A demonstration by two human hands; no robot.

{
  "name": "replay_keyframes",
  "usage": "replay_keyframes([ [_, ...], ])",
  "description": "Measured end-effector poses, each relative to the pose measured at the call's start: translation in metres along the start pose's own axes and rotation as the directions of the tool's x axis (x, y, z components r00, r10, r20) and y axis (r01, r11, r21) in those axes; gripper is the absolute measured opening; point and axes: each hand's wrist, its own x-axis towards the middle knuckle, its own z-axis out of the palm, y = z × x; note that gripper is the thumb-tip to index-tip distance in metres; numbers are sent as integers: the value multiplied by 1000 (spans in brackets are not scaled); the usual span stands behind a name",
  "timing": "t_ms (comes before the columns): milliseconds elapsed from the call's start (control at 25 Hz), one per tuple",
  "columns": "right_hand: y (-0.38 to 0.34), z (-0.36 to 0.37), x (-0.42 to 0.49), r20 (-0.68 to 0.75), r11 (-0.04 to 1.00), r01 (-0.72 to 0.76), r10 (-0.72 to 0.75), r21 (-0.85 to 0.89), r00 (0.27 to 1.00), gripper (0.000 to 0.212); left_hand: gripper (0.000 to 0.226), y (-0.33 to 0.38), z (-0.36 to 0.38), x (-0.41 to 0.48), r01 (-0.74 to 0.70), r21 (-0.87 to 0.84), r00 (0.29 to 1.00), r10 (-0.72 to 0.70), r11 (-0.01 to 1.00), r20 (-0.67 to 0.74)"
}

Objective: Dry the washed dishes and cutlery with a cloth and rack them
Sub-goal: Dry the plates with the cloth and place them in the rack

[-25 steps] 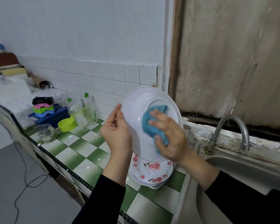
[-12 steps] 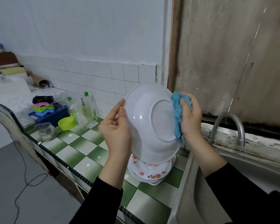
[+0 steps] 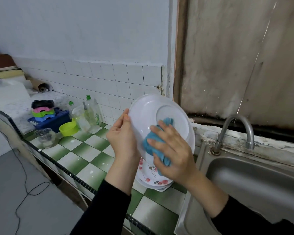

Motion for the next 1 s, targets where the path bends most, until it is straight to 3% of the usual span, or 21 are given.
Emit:
replay_keyframes([
  [80,16,-2,-19,-57,1000,29,-29,-3,998,27,18,0,-3,6,9,-77,1000,-9,997,-7],
  [160,32,-7,-24,-192,985,-108,133,137,972,24,19,-2,-7,11,12,-159,1000,-15,987,-16],
  [280,44,-18,-10,-333,850,-374,498,372,801,28,22,1,-10,17,-7,-194,999,13,981,30],
  [400,56,-36,29,-262,659,-582,739,477,621,24,20,4,-13,16,-107,-77,977,119,991,180],
  [480,57,-45,57,-175,629,-635,759,449,627,25,20,2,-18,12,-201,46,936,178,979,303],
  [560,44,-42,73,-104,703,-640,695,310,712,31,20,0,-19,6,-266,136,906,200,954,372],
  [680,9,-13,62,-101,903,-415,426,111,899,34,25,0,-12,-2,-246,121,912,188,962,365],
  [800,-8,8,29,-128,976,-205,214,78,968,32,26,3,-9,-2,-247,94,933,211,964,291],
  [880,3,9,14,-202,946,-278,308,165,930,31,25,7,-12,-1,-250,70,937,223,966,270],
  [920,10,7,12,-251,903,-365,416,226,874,30,25,9,-14,-1,-263,77,934,234,962,269],
  [1000,22,1,20,-325,749,-539,656,385,681,29,22,11,-16,0,-308,102,922,270,946,279],
])
